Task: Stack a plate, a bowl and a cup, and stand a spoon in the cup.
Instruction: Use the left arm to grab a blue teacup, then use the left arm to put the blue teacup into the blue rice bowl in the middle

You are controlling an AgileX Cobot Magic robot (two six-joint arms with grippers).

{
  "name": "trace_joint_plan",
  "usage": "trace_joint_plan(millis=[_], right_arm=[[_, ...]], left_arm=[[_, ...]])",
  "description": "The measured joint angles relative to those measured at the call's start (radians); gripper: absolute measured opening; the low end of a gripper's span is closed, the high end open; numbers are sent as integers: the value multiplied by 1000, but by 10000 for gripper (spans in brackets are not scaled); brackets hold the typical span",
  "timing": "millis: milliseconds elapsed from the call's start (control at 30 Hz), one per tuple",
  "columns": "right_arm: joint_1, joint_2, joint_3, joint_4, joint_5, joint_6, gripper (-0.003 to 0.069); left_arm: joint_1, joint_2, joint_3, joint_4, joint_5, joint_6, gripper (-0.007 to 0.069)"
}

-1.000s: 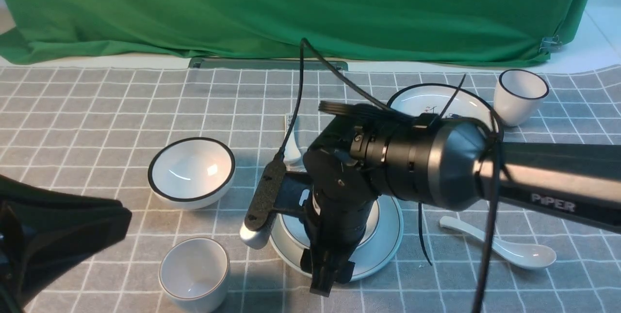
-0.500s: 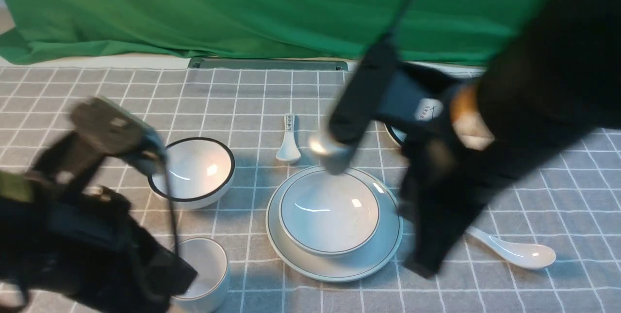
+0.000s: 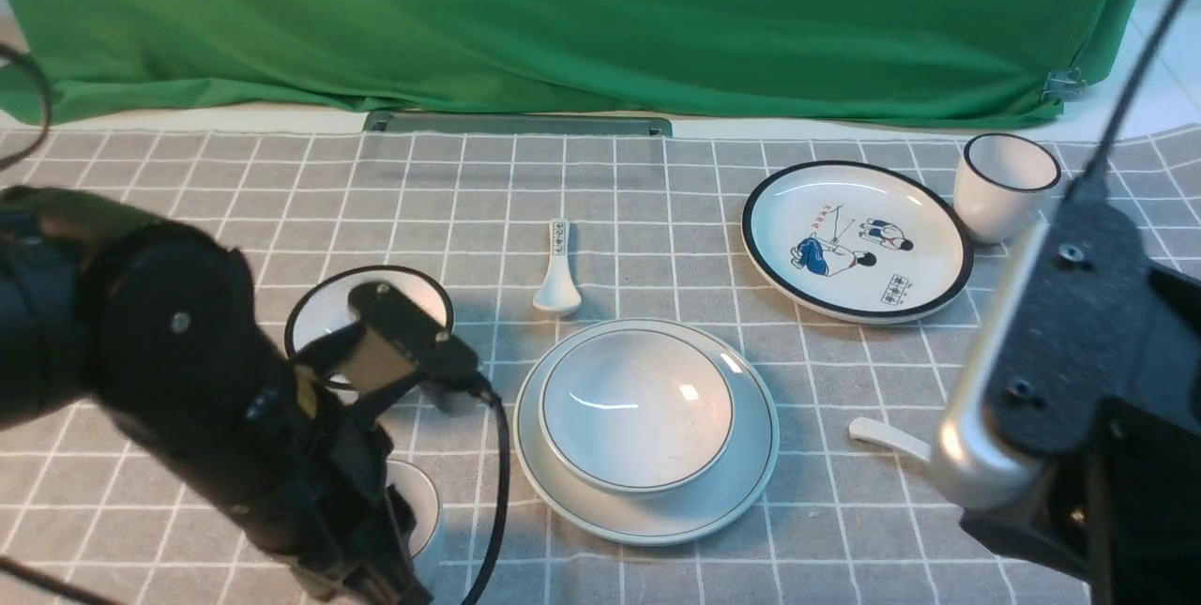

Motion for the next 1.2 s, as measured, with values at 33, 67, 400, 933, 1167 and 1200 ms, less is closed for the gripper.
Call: trace_joint_plan(millis=[33,67,400,933,1167,1200], right_arm=[[0,-4,3,0,0,0,35],[0,-7,5,0,0,0,35],[0,-8,6,0,-2,0,54],[0,-10,7,-5,-2,-2,69],[0,-75,8,-99,47,99,69],[0,-93,8,-117,60,122,69]], left_arm=[[0,0,-14,6,-5,0,222],[0,0,-30,15,-17,0,264],[0,92,-48,63,-35,11,423],[0,257,-75,53,1,22,50],[-26,180,-329,13,211,22,33],[-37,185,-392,7,225,23,33]])
